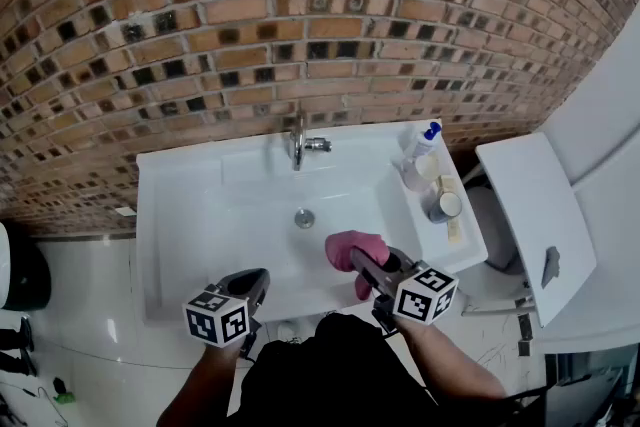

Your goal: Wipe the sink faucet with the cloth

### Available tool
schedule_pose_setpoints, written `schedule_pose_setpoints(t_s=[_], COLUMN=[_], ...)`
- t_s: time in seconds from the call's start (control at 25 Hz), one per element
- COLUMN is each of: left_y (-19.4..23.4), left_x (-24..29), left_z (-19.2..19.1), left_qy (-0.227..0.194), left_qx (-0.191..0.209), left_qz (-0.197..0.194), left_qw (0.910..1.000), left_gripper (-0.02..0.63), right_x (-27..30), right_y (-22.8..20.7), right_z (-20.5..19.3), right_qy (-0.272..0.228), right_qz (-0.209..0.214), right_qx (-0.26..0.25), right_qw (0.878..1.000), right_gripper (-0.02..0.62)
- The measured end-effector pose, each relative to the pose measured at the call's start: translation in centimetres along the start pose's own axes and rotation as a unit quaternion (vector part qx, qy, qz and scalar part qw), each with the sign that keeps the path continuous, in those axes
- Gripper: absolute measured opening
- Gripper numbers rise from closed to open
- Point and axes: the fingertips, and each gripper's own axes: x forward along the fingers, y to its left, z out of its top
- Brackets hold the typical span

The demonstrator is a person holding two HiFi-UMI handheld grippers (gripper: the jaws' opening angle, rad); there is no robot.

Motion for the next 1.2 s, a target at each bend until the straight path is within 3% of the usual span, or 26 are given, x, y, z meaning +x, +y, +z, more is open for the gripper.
schedule_pose_setpoints(t_s=[0.48, 0.96, 1.2], left_y=[-0.1, 0.4, 0.8], left_x=[3.7, 6.8, 7.5], left_z=[5.0, 6.1, 6.3], left_qy=[-0.006, 0.016, 0.021], left_qx=[-0.003, -0.025, -0.046], left_qz=[0.044, 0.1, 0.122], left_qw=[0.999, 0.9946, 0.9912], left_gripper=[0.005, 0.005, 0.005], right_x=[4.9, 14.0, 19.1], right_y=[-11.9, -22.3, -25.0], right_z=[7.2, 8.6, 8.1], right_qy=[-0.009, -0.017, -0.009], right_qz=[-0.039, -0.045, -0.04], right_qx=[-0.009, 0.015, 0.035], right_qw=[0.999, 0.999, 0.999], right_gripper=[0.044, 0.044, 0.044])
